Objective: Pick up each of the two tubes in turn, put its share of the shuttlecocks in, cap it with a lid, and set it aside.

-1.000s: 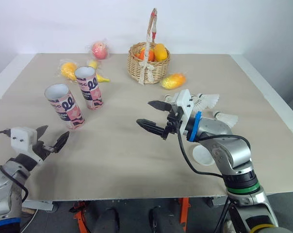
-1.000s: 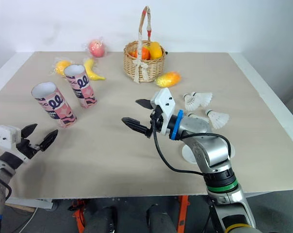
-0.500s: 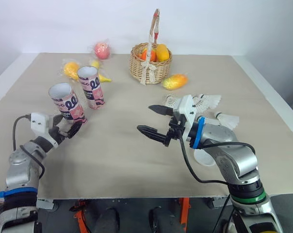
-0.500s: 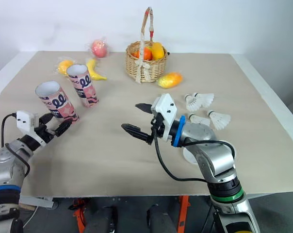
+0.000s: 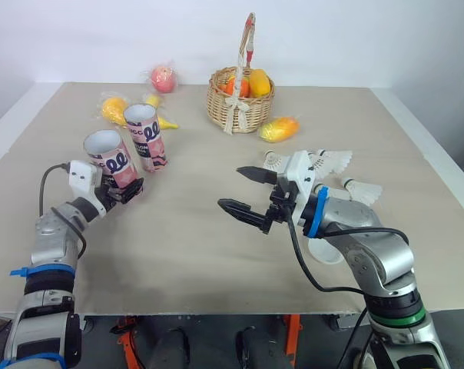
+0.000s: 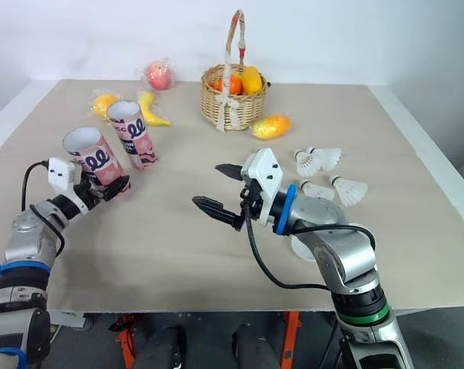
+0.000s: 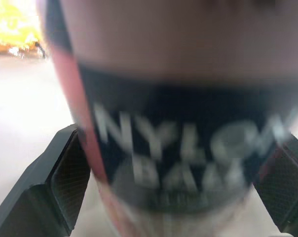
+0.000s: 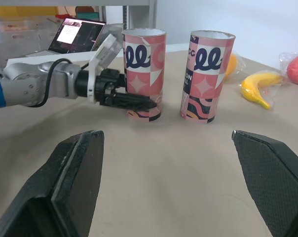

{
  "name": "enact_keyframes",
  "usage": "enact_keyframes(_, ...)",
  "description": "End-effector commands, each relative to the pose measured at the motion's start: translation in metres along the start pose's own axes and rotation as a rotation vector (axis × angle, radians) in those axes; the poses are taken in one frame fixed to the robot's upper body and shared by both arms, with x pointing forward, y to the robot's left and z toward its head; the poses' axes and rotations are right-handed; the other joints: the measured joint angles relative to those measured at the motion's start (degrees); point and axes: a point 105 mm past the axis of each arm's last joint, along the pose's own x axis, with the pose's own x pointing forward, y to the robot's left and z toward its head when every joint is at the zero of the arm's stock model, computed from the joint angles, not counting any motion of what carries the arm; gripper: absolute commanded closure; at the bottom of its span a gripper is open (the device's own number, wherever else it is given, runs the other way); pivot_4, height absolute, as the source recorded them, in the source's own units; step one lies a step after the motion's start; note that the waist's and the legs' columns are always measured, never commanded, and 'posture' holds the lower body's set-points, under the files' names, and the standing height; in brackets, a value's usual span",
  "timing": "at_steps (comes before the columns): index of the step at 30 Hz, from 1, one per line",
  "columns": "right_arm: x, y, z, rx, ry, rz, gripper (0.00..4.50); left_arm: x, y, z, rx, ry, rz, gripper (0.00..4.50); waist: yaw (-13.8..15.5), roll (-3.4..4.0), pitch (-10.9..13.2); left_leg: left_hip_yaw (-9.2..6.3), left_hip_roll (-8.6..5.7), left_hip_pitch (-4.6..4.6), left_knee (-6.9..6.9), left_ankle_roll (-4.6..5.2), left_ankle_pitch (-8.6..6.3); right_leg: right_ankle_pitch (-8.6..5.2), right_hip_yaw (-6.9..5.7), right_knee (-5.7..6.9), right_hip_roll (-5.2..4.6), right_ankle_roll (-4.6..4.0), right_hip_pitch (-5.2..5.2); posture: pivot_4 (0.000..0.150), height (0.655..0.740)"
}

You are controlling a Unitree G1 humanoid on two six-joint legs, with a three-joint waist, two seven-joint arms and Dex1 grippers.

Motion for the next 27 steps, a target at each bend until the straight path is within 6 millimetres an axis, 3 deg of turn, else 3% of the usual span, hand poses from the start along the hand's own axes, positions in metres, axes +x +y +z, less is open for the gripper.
enact_keyframes(1,-0.004,0.0,0.013,-0.042,-0.035,-0.013,0.05,-0.001,0.005,0.012,0.024,-0.048,0.009,0.0,-0.01,0.0,0.0,-0.02,0.0,0.0,0.0,0.0,0.0,0.0,-0.01,0.0,0.0,0.0,0.0,0.15,0.74)
enact_keyframes(3,-0.005,0.0,0.012,-0.041,-0.033,-0.014,0.05,-0.002,0.004,0.012,0.016,-0.051,0.01,0.0,0.0,0.0,0.0,-0.1,-0.01,-0.04,0.0,0.0,0.0,0.0,-0.08,0.0,0.0,0.0,0.0,0.15,0.74)
enact_keyframes(8,-0.004,0.0,0.012,-0.04,-0.033,-0.008,0.0,-0.005,0.006,0.008,0.021,-0.04,0.029,1.57,0.01,0.0,0.0,-0.21,-0.02,-0.08,0.01,0.0,0.01,0.01,-0.23,0.0,-0.03,-0.02,0.01,0.15,0.74)
enact_keyframes(13,-0.004,0.001,0.012,-0.038,-0.032,0.004,0.0,-0.008,0.005,0.009,0.048,-0.033,0.017,1.57,-0.01,0.0,0.0,-0.23,-0.01,-0.07,0.02,0.0,0.01,0.02,-0.28,0.0,-0.03,-0.04,0.02,0.15,0.74)
enact_keyframes(19,-0.011,0.001,0.01,-0.025,-0.016,0.011,0.0,-0.006,0.001,0.024,0.178,0.017,-0.043,1.57,0.01,0.0,0.0,-0.32,-0.01,-0.11,0.03,-0.02,0.02,0.03,-0.42,0.0,-0.04,-0.07,0.02,0.15,0.74)
enact_keyframes(27,-0.061,-0.004,-0.022,0.036,0.143,-0.148,0.0,-0.02,-0.04,0.041,0.534,0.334,-0.492,1.57,0.22,0.08,0.05,-0.53,-0.07,-0.28,0.03,-0.02,0.02,-0.12,-0.62,0.0,-0.25,-0.09,0.01,0.15,0.74)
